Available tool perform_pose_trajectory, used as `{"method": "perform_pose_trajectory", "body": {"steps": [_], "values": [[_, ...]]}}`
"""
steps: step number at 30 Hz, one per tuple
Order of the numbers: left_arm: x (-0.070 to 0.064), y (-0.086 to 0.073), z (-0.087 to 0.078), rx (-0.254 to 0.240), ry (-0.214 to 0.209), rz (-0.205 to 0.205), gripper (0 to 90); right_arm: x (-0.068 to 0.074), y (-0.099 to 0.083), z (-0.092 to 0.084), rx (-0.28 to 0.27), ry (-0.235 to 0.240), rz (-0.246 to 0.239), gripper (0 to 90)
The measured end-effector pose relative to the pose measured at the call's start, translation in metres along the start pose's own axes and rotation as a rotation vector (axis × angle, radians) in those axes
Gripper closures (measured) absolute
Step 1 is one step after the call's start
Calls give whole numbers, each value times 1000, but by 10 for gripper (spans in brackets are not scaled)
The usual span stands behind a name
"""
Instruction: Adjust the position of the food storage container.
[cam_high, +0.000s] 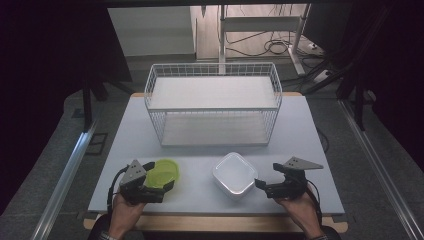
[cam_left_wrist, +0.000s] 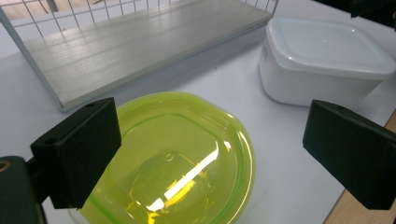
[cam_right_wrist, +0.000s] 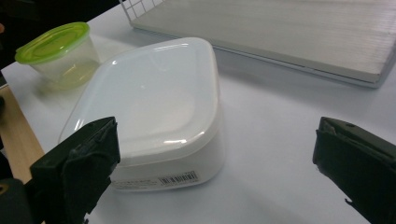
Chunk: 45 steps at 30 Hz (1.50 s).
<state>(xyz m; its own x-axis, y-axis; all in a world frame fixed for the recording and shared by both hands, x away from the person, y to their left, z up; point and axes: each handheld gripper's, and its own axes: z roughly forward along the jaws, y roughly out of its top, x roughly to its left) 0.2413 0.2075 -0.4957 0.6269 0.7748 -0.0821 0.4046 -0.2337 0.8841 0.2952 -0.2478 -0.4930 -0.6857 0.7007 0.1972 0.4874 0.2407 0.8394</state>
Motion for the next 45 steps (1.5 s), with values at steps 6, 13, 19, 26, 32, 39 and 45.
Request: {"method": "perform_pose_trajectory", "body": {"steps": [6, 13, 19, 26, 32, 39, 45], "values": [[-1, -2, 2, -27, 7, 7, 25, 1, 2, -5, -17, 4, -4, 103], [-3, 0, 1, -8, 25, 4, 30, -1, 2, -7, -2, 4, 0, 174], [-7, 3, 1, 40, 59, 2, 29, 1, 3, -7, 23, -18, -29, 201], [-19, 11, -5, 29, 39, 36, 97, 3, 3, -6, 19, -27, -35, 216], [-30, 14, -5, 44, 45, 60, 327, 4, 3, -5, 20, -40, -49, 221], [-39, 17, 2, 56, -12, 65, 598, 4, 3, -5, 18, -50, -48, 221], [-42, 19, 15, 95, -58, 40, 899, 3, 2, -4, 22, -61, -56, 218]]}}
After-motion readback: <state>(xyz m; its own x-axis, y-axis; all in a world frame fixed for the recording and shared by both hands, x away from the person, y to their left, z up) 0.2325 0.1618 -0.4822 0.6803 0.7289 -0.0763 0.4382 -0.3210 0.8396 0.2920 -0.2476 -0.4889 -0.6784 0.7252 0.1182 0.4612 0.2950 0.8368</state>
